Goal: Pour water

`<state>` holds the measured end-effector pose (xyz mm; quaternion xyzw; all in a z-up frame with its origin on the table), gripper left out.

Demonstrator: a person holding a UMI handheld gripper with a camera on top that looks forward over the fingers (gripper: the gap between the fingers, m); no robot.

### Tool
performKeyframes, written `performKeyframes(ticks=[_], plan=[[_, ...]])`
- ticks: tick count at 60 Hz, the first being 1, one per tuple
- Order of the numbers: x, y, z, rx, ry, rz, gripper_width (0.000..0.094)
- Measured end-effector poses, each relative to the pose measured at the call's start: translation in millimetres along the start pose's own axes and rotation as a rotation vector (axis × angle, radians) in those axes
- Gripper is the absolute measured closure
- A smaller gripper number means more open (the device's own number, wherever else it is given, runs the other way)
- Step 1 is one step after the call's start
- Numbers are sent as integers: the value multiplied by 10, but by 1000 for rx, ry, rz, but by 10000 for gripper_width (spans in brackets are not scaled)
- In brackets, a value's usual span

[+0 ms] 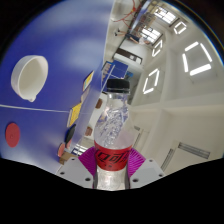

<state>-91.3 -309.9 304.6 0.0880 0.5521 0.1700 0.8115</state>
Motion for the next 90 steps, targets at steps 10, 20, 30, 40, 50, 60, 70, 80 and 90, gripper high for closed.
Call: performKeyframes(ticks=[10, 20, 30, 40, 50, 60, 70, 80, 90], plan=[[-750, 91, 664, 297, 781, 77, 578], [-448, 38, 981, 528, 1478, 18, 578], [597, -205, 648, 677, 1699, -122, 581], [1452, -552, 551, 730, 1738, -265, 579], [1962, -762, 336, 748, 1763, -341, 579], [2079, -845, 286, 706, 1742, -321, 559], [2107, -842, 270, 743, 1745, -405, 360], [1947, -1076, 387, 791, 1674, -466, 80], [1395, -1557, 419, 845, 1677, -498, 84]])
Point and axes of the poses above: the point between the fingertips, and its own axes, seen from behind it with the camera up: x to the left, z down, y forward, the way the camera looks, the point moved 5 cm from there along -y, backward, against the way the camera looks, and after that the axes turned 13 degrees about z, right-handed, at the moved point
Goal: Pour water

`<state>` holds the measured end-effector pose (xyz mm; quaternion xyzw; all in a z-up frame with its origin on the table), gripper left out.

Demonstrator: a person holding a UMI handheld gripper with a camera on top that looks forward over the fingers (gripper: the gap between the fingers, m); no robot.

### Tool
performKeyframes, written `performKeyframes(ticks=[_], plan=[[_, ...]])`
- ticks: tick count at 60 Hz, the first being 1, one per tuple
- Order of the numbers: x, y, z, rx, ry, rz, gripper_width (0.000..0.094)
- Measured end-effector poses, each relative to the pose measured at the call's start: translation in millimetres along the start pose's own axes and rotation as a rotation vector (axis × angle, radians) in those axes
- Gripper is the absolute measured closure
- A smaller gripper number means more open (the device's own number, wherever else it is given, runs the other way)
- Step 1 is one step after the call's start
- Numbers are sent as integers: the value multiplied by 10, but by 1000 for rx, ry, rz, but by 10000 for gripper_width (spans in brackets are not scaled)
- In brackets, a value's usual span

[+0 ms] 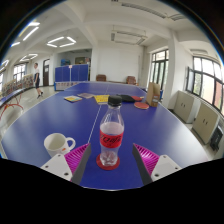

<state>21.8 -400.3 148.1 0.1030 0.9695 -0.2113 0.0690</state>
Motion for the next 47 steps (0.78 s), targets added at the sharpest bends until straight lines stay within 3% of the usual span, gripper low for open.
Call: performKeyframes(ticks=[26, 47], plan=[[-292, -2455, 29, 6, 17, 96, 81], [-221, -3214, 156, 16, 12, 94, 81]])
Point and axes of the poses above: the point between the fingertips, and its own axes, seen from behind it with the camera up: x to the left, z down, y forward, the way the camera looks, the point moved 5 cm from there along -y, backward, against the way the camera looks, and after that the axes turned 13 degrees about z, right-handed, at the moved point
